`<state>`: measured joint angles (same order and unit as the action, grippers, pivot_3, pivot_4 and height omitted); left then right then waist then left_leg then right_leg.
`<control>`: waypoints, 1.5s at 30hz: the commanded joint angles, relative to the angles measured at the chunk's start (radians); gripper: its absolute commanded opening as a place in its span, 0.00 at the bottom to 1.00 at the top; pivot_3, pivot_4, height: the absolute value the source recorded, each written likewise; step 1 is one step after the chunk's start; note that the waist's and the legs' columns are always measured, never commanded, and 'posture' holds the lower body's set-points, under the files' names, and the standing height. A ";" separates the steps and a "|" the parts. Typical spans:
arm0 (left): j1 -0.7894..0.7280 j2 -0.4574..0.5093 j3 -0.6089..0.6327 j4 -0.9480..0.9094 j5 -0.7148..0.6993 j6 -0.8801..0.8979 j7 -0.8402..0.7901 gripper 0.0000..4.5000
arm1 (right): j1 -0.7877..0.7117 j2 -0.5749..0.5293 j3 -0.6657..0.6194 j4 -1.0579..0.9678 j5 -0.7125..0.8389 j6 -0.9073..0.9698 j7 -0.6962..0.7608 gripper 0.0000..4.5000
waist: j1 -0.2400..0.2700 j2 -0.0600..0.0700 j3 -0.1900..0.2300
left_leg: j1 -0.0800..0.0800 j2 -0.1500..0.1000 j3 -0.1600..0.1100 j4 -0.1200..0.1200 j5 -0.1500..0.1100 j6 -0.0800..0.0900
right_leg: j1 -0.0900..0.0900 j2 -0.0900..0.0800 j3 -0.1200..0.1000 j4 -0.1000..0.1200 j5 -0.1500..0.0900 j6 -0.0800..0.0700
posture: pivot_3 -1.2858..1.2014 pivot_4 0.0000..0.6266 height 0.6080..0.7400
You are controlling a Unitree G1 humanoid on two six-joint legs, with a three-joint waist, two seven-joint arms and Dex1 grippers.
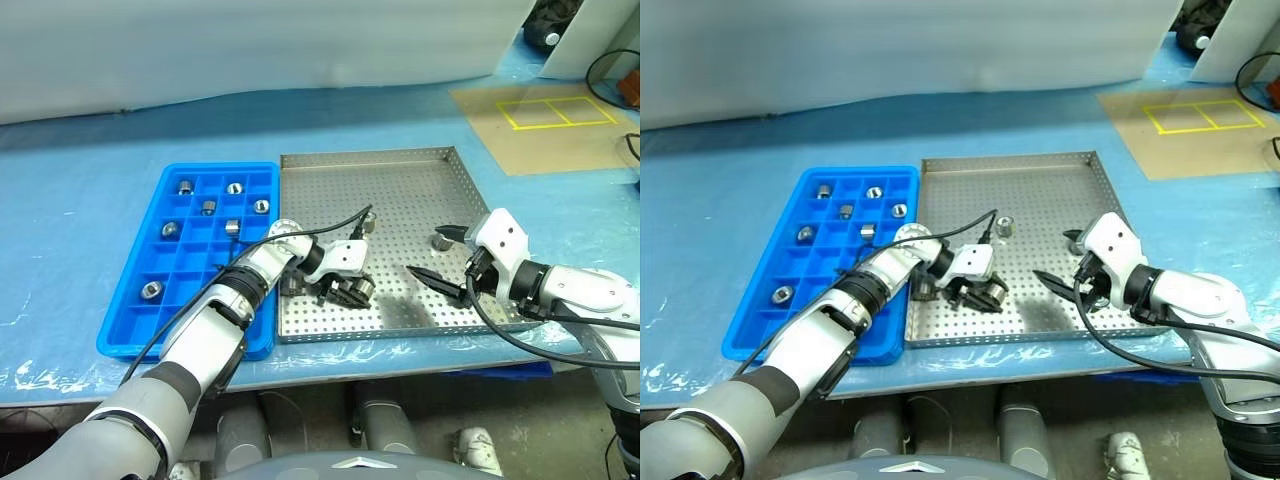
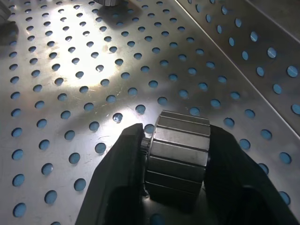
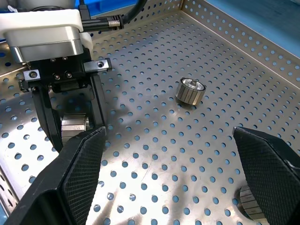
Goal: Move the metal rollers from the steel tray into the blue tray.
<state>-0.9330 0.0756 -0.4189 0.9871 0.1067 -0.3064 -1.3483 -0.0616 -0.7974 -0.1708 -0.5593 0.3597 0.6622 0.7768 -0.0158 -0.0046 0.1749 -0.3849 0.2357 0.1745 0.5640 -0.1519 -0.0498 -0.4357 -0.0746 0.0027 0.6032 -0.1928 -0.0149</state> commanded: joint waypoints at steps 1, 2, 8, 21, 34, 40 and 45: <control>0.003 0.006 0.015 -0.001 0.005 -0.005 0.019 0.29 | -0.018 -0.010 0.003 -0.008 -0.001 -0.020 -0.005 1.00 | 0.000 0.000 0.000 | 0.000 0.000 0.000 0.000 0.000 0.000 | 0.000 0.000 0.000 0.000 0.000 0.000 | 0.32 0.24 1.00; -0.001 0.005 0.021 0.000 0.009 -0.013 0.049 0.29 | -0.021 -0.010 0.005 -0.006 -0.001 -0.021 -0.004 1.00 | 0.000 0.000 0.000 | 0.000 0.000 0.000 0.000 0.000 0.000 | 0.000 0.000 0.000 0.000 0.000 0.000 | 0.32 0.24 1.00; -0.025 0.037 0.097 -0.133 -0.087 0.036 0.016 0.29 | -0.058 -0.013 0.028 0.021 0.001 -0.034 0.015 1.00 | 0.001 0.000 0.000 | 0.000 0.000 0.000 0.000 0.000 0.000 | -0.001 0.000 0.000 0.000 0.000 0.000 | 0.34 0.24 1.00; 0.189 0.412 0.266 -0.846 -0.326 0.416 -0.063 0.29 | -0.368 0.078 0.277 0.298 -0.059 -0.209 0.156 1.00 | 0.013 0.001 0.001 | -0.001 0.002 0.000 -0.004 0.001 -0.003 | -0.004 0.000 -0.002 0.002 0.004 -0.007 | 0.45 0.24 1.00; 0.471 0.668 0.485 -1.086 -0.325 0.518 0.194 0.29 | -0.714 0.317 0.414 0.652 -0.081 -0.398 0.375 1.00 | 0.090 0.002 0.002 | -0.002 0.004 0.000 -0.005 0.002 -0.005 | -0.006 -0.001 -0.004 0.004 0.004 -0.009 | 0.59 0.24 1.00; 0.578 0.708 0.523 -1.052 -0.301 0.479 0.268 0.29 | -0.787 0.402 0.442 0.714 -0.071 -0.424 0.451 1.00 | 0.129 0.002 0.002 | -0.003 0.004 -0.001 -0.006 0.003 -0.005 | -0.006 -0.001 -0.006 0.005 0.003 -0.010 | 0.62 0.24 1.00; 0.579 0.710 0.519 -1.013 -0.313 0.476 0.278 0.29 | -0.797 0.426 0.451 0.743 -0.093 -0.446 0.476 1.00 | 0.153 0.002 0.002 | -0.003 0.004 -0.002 -0.006 0.003 -0.006 | -0.006 -0.001 -0.007 0.005 0.003 -0.010 | 0.62 0.24 1.00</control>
<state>-0.3412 0.7672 0.0721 -0.0289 -0.1951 0.1916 -1.0840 -0.8394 -0.3745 0.2829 0.1867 0.2657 0.2404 1.2416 0.1371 -0.0029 0.1766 -0.3879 0.2397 0.1725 0.5576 -0.1485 -0.0560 -0.4415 -0.0760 -0.0044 0.6086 -0.1899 -0.0244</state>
